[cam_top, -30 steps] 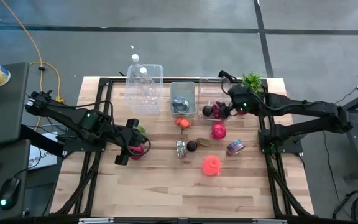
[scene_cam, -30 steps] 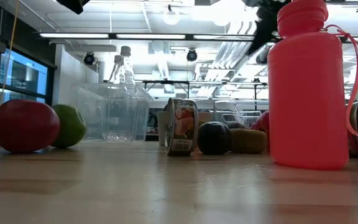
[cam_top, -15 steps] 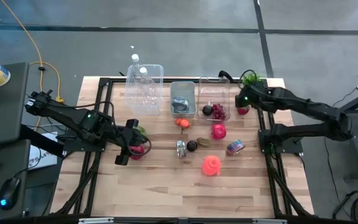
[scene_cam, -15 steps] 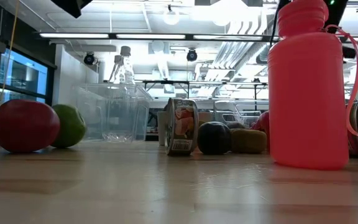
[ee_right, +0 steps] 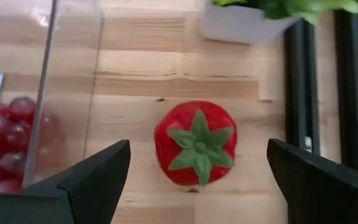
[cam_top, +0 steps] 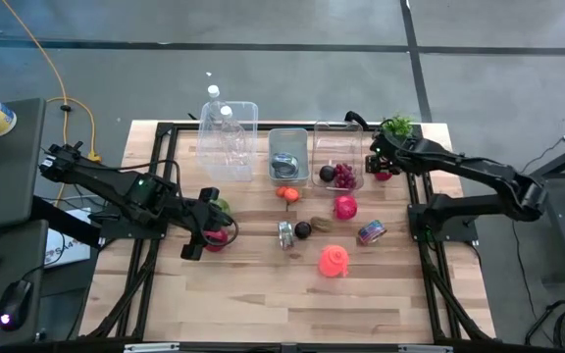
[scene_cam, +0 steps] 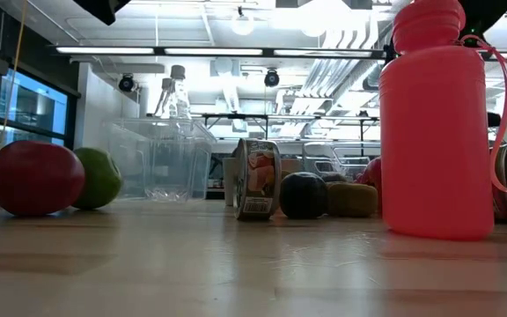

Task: Pick & Place Food Item
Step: Put the tomato into the transparent bin

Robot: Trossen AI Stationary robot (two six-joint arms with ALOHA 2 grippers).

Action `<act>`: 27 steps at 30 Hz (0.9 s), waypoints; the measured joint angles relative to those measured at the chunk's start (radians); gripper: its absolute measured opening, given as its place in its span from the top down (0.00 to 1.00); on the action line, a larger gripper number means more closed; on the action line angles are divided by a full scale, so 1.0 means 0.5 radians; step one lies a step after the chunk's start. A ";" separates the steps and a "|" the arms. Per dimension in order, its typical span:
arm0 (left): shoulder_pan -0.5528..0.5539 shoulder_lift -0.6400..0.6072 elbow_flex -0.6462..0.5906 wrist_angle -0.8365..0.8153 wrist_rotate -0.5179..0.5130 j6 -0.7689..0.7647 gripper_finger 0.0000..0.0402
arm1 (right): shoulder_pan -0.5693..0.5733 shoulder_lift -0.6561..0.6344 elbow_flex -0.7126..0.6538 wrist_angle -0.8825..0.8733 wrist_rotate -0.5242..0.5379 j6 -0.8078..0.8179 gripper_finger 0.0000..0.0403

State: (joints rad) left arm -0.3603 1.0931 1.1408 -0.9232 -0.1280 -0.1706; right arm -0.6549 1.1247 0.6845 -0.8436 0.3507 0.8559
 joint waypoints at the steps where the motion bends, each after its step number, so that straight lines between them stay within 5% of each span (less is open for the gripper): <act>1: 0.000 0.000 0.000 0.000 0.000 -0.024 0.53 | -0.006 0.007 -0.025 0.031 0.017 -0.044 0.09; 13: 0.000 0.000 0.000 0.001 0.000 -0.028 0.53 | -0.175 0.033 -0.368 0.585 -0.028 -0.150 0.09; 27: 0.000 0.000 0.000 0.001 0.000 -0.021 0.53 | -0.201 0.033 -0.498 0.725 -0.020 -0.306 0.11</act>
State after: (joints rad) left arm -0.3603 1.0931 1.1408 -0.9226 -0.1280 -0.1814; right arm -0.7551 1.1412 0.4355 -0.4809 0.3405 0.7028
